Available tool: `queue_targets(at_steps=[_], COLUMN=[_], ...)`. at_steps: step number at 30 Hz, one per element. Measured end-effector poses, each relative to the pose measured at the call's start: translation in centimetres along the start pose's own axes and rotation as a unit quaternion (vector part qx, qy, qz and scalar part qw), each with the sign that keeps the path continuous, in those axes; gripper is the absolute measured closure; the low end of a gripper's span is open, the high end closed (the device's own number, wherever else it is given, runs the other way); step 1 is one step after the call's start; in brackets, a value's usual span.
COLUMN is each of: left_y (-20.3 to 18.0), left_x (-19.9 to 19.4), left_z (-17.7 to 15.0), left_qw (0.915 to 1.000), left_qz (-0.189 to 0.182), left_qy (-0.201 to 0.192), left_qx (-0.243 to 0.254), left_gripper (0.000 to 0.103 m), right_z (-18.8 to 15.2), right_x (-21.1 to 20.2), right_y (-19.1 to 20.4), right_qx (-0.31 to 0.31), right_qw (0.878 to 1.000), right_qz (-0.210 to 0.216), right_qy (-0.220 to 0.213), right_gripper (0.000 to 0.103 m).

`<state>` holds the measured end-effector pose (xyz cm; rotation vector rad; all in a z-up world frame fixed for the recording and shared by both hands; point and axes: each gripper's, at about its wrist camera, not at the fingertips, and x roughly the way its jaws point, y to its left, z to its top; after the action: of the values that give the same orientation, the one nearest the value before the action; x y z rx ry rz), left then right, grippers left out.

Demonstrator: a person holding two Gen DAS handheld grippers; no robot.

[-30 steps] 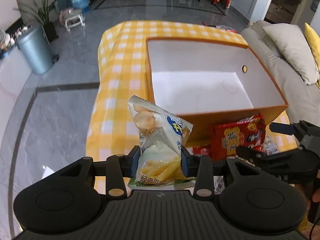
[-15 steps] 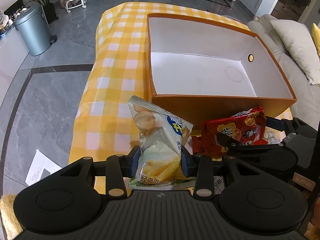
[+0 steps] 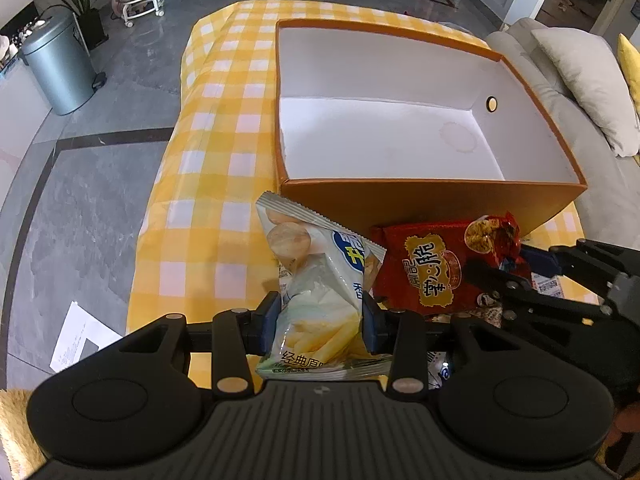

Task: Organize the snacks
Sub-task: 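Lift both held bags up and carry them over the open box, then lower both bags into the box and open both grippers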

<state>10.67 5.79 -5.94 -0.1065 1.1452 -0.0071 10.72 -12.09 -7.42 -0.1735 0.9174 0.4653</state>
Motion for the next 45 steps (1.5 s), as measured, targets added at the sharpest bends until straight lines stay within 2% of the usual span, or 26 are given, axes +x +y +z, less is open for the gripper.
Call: queue_targets(at_steps=[2,6,11,18,23,29,35,42,45], left_y=[-0.2,-0.5,-1.2,-2.7,-3.6,-4.5,-4.8,-5.0,-4.9], left_x=[-0.4,-1.2,-2.7,-5.3,-6.7,-6.9,-5.2,-2.0,-0.5], left_z=[-0.1,-0.2,-0.1,0.8,2.6,5.6,8.4,10.5,11.1], left_qw=[1.0,0.9999,0.9993,0.9964,0.9926,0.9877,0.9873,0.9893,0.9907], left_qz=[0.0,-0.002,-0.01,-0.014,-0.013,0.0,0.019,0.02,0.015], left_qy=[-0.004,-0.013,-0.03,-0.071,-0.101,-0.125,-0.116,-0.08,-0.053], left_qx=[0.003,0.008,0.019,0.044,0.066,0.093,0.108,0.121,0.124], left_gripper=[0.058,0.057,0.057,0.057,0.057,0.057,0.057,0.057,0.057], right_z=[0.0,0.0,0.2,1.3,3.2,6.1,8.9,9.9,10.3], right_x=[-1.0,-2.7,-5.2,-9.5,-11.7,-12.2,-10.4,-6.0,-3.9], right_y=[0.4,1.0,0.4,-1.0,-2.5,-4.2,-5.5,-7.0,-7.7], right_qx=[-0.011,-0.029,-0.022,-0.025,-0.021,-0.023,-0.026,-0.006,0.017], right_qw=[1.0,1.0,1.0,0.998,0.995,0.992,0.994,0.999,0.999], right_qz=[0.002,-0.001,-0.003,-0.011,-0.016,-0.045,-0.057,-0.049,-0.028], right_qy=[0.001,-0.003,-0.018,-0.062,-0.093,-0.115,-0.092,-0.023,0.011], right_gripper=[0.079,0.085,0.086,0.086,0.086,0.086,0.086,0.086,0.086])
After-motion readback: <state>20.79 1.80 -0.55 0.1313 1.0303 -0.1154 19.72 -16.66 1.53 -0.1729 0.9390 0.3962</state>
